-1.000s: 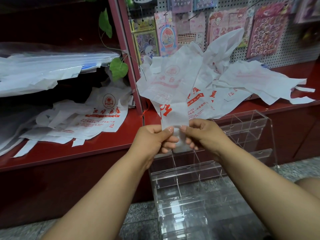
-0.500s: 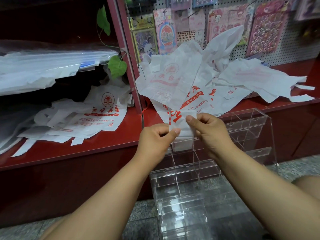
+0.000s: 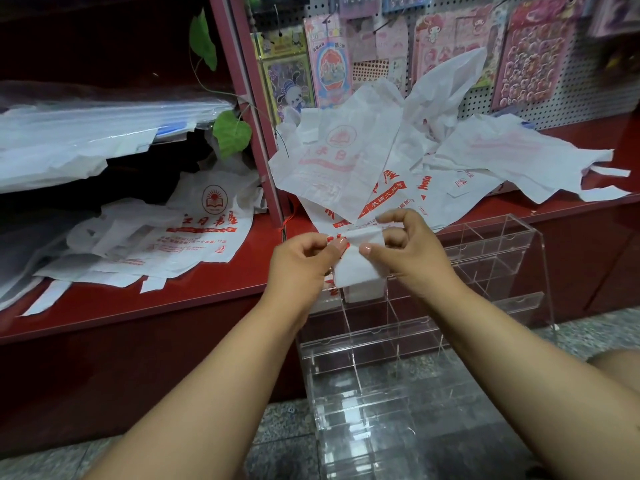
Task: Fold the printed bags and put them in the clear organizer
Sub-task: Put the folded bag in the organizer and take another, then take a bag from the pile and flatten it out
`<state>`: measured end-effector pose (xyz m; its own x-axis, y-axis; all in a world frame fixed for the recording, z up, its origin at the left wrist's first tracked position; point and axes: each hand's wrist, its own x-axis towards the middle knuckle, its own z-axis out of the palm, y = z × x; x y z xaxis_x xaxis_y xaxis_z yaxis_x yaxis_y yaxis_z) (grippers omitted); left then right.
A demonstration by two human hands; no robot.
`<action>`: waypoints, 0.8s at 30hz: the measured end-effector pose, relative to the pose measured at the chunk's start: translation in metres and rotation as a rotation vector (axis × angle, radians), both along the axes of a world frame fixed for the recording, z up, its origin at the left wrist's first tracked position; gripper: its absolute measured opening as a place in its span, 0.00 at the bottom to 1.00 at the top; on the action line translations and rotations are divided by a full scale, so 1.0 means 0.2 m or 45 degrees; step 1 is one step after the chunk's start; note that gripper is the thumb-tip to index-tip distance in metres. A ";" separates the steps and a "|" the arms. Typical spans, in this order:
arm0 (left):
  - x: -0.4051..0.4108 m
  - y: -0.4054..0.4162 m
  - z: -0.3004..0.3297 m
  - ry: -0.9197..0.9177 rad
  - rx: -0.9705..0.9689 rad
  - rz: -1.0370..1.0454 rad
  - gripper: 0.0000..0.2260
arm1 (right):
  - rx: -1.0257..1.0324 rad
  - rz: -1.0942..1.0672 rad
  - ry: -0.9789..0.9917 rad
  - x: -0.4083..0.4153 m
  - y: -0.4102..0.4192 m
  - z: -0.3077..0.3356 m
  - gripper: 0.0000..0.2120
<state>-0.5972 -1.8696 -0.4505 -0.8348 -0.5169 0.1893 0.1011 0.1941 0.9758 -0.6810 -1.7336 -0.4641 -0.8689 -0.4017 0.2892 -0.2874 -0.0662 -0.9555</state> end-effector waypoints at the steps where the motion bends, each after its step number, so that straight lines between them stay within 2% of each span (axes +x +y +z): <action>1: -0.01 -0.01 0.01 0.007 -0.038 -0.003 0.05 | 0.048 0.029 0.033 -0.02 0.00 0.02 0.18; 5: -0.08 -0.06 0.05 -0.002 -0.275 -0.006 0.03 | 0.209 0.030 0.226 -0.11 0.01 0.10 0.06; 10: -0.20 -0.12 0.07 -0.071 -0.610 -0.013 0.03 | 0.480 -0.069 0.494 -0.25 0.00 0.13 0.09; 14: -0.27 -0.14 0.01 -0.128 -0.696 -0.042 0.03 | 0.643 -0.108 0.645 -0.32 -0.01 0.07 0.04; 21: -0.35 -0.17 -0.10 -0.237 -0.804 -0.018 0.06 | 0.739 -0.091 0.672 -0.41 -0.07 -0.03 0.05; 24: -0.37 -0.18 -0.14 -0.319 -0.899 0.007 0.08 | 0.864 -0.051 0.647 -0.45 -0.08 -0.08 0.05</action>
<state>-0.6717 -1.9062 -0.4791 -0.8942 -0.3474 0.2822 -0.1107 0.7826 0.6126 -0.7701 -1.7504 -0.4803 -0.7156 -0.6011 0.3558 -0.6826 0.4939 -0.5386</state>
